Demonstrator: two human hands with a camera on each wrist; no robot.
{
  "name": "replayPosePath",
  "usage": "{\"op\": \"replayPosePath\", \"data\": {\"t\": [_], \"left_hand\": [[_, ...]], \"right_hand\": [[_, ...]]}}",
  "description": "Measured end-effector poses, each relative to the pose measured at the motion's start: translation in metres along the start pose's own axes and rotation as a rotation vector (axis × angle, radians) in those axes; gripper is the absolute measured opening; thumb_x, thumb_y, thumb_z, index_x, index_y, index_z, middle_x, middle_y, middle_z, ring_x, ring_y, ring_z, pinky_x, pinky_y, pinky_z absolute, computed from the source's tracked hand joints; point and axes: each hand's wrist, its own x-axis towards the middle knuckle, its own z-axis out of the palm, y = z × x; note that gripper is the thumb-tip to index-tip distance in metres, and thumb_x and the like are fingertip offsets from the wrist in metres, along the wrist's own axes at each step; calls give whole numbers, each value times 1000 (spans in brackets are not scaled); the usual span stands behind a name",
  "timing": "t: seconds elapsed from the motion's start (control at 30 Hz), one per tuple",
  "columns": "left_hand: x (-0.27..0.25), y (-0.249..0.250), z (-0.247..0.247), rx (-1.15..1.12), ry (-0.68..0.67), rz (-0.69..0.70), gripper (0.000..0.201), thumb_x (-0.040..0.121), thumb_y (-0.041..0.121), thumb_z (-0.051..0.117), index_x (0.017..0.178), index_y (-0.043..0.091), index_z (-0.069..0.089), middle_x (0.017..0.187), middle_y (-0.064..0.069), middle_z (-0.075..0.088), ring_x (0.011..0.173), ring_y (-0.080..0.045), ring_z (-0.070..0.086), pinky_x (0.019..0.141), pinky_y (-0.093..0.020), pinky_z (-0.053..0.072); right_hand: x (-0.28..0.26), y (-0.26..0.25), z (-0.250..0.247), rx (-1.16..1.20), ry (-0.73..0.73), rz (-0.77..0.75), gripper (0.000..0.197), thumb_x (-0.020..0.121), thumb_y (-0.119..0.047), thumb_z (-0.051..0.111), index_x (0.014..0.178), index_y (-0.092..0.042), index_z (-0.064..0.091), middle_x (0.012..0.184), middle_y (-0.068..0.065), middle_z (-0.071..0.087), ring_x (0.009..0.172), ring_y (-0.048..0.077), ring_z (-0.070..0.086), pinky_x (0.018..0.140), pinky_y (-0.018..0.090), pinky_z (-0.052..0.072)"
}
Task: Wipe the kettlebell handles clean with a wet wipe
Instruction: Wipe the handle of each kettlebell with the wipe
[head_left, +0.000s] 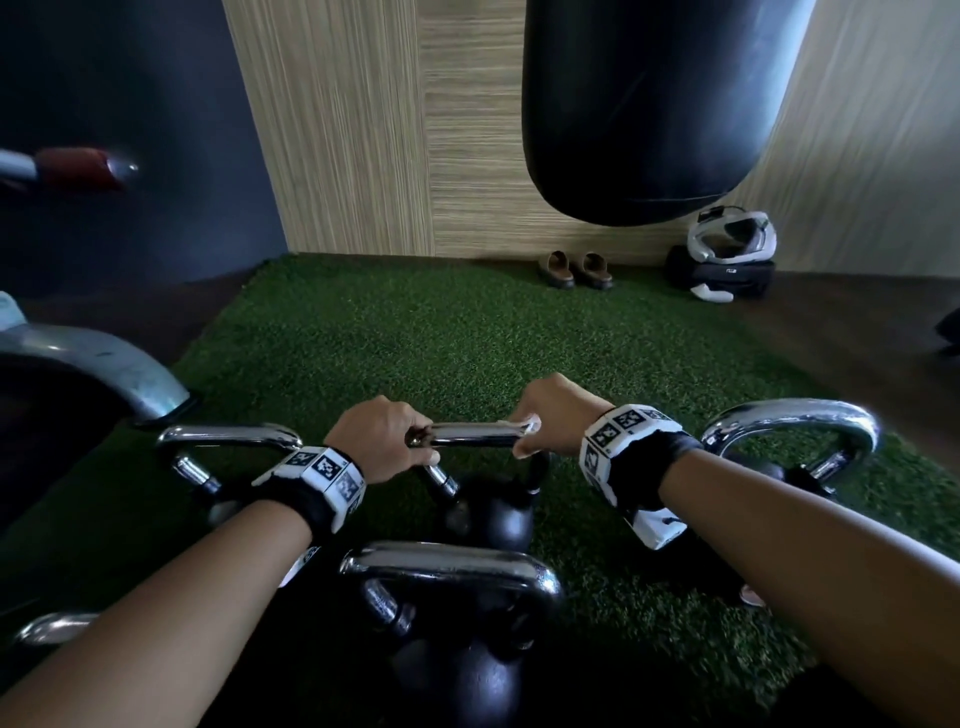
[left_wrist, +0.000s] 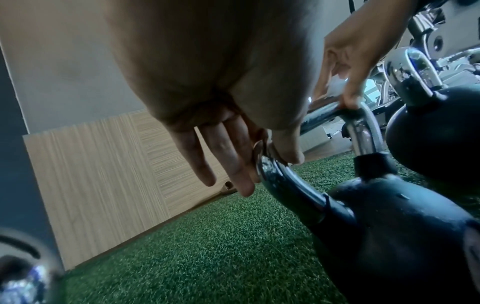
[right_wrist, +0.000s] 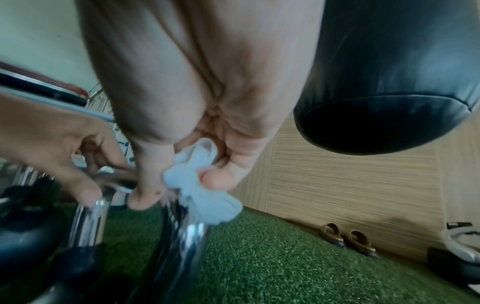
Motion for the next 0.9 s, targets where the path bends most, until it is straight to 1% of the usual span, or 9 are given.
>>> {"op": "replayPosePath", "data": {"t": [0.07, 0.23, 0.37, 0.5, 0.57, 0.63, 0.77, 0.83, 0.9], "left_hand": [[-4, 0, 1, -13, 2, -1, 27, 89, 52, 72, 69, 36, 62, 50, 9, 56, 46, -3, 52, 54, -25, 41], [-2, 8, -2, 50, -6, -47, 25, 89, 55, 71, 73, 39, 61, 64, 8, 62, 67, -16, 65, 62, -29, 48], [-2, 15, -11, 118, -64, -109, 31, 87, 60, 71, 108, 37, 74, 82, 5, 68, 92, -22, 71, 77, -32, 53], [-21, 10, -31, 67, -224, -175, 50, 93, 45, 70, 141, 36, 61, 123, 9, 73, 123, -19, 63, 100, -31, 48], [-43, 3, -42, -21, -203, -218, 42, 95, 33, 66, 138, 34, 65, 128, 12, 71, 124, -15, 63, 104, -27, 45], [-69, -6, -43, -136, -188, -254, 35, 96, 22, 59, 126, 35, 73, 128, 11, 72, 119, -12, 66, 106, -27, 47], [-116, -13, -23, -316, -417, -286, 37, 88, 5, 64, 101, 37, 76, 95, 14, 79, 94, -5, 73, 98, -29, 54], [-130, -12, -4, -296, -498, -252, 18, 80, 11, 78, 87, 28, 74, 85, 12, 78, 88, -11, 72, 94, -34, 55], [-142, -12, 19, -354, -547, -248, 21, 72, 30, 90, 79, 39, 72, 79, 23, 73, 82, -3, 68, 90, -29, 53]], "right_hand": [[0, 3, 5, 2, 31, 11, 45, 78, -31, 87, 119, -14, 76, 113, 6, 76, 107, 20, 70, 80, 22, 46], [-7, 8, 15, 7, 89, 32, 56, 84, -33, 83, 133, -13, 66, 128, 8, 69, 120, 24, 65, 103, 31, 50], [-12, 5, 15, -20, 85, 44, 52, 84, -36, 81, 130, -15, 69, 121, 7, 71, 116, 26, 66, 90, 27, 49], [-33, -2, 0, 26, 97, 56, 39, 86, -28, 80, 124, -21, 74, 118, 2, 75, 106, 17, 69, 81, 15, 43], [-51, -9, -10, 120, 159, 66, 31, 88, -23, 77, 119, -22, 76, 110, 1, 77, 84, 10, 69, 64, 6, 46], [-71, -20, -18, 258, 215, 74, 26, 85, -22, 77, 112, -24, 78, 94, -7, 76, 67, 4, 64, 50, 6, 44], [-112, -57, -26, 535, 203, 30, 24, 77, -17, 81, 87, -38, 78, 78, -9, 77, 68, 20, 68, 61, 38, 54], [-125, -71, -22, 503, 150, -40, 27, 78, -17, 80, 89, -42, 78, 87, -7, 77, 76, 20, 73, 69, 41, 60], [-133, -80, -13, 404, 123, -87, 26, 80, -21, 80, 100, -38, 80, 95, -12, 75, 83, 8, 72, 79, 34, 61]]}}
